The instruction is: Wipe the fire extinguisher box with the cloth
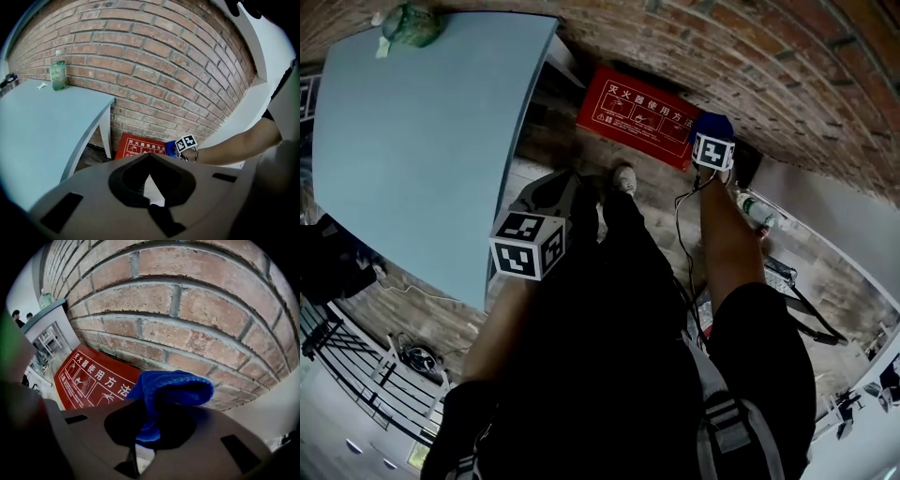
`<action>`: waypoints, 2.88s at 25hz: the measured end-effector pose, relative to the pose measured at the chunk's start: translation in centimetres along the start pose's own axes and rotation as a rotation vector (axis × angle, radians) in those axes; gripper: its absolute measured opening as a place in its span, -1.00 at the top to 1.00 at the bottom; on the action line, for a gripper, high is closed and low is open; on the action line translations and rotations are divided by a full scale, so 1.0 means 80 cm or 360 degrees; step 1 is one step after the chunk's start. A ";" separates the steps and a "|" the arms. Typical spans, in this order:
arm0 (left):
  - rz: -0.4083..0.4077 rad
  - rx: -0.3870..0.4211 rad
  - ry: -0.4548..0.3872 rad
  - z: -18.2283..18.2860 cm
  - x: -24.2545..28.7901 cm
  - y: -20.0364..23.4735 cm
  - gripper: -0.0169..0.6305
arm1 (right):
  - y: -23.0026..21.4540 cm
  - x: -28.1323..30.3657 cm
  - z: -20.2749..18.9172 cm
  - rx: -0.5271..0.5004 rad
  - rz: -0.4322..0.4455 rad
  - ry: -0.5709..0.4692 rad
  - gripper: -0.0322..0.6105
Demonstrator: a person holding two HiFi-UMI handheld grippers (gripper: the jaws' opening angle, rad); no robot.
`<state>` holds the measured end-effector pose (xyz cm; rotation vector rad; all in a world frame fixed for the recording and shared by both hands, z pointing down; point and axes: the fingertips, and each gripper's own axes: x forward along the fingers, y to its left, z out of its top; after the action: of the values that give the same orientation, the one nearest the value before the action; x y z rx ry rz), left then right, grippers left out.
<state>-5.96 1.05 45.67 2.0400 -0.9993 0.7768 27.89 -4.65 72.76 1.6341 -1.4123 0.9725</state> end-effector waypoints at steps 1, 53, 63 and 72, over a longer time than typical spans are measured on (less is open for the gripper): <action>-0.0005 0.0003 -0.0005 0.004 0.001 -0.002 0.96 | 0.001 -0.001 -0.008 0.0009 -0.0003 0.0003 0.76; 0.0208 -0.0238 0.0019 -0.033 -0.027 0.068 0.96 | 0.371 0.015 0.044 -0.0803 0.0736 -0.0014 0.76; 0.0117 -0.0137 0.0021 -0.019 -0.009 0.036 0.96 | 0.237 0.011 0.003 -0.0633 0.0604 0.0060 0.76; 0.0028 -0.0036 0.0064 -0.018 0.004 0.011 0.95 | 0.092 0.002 -0.025 -0.0314 0.0316 0.0100 0.76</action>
<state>-6.78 1.66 47.03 1.9911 -1.0002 0.8089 20.46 -3.71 74.16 1.3279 -1.5960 0.9532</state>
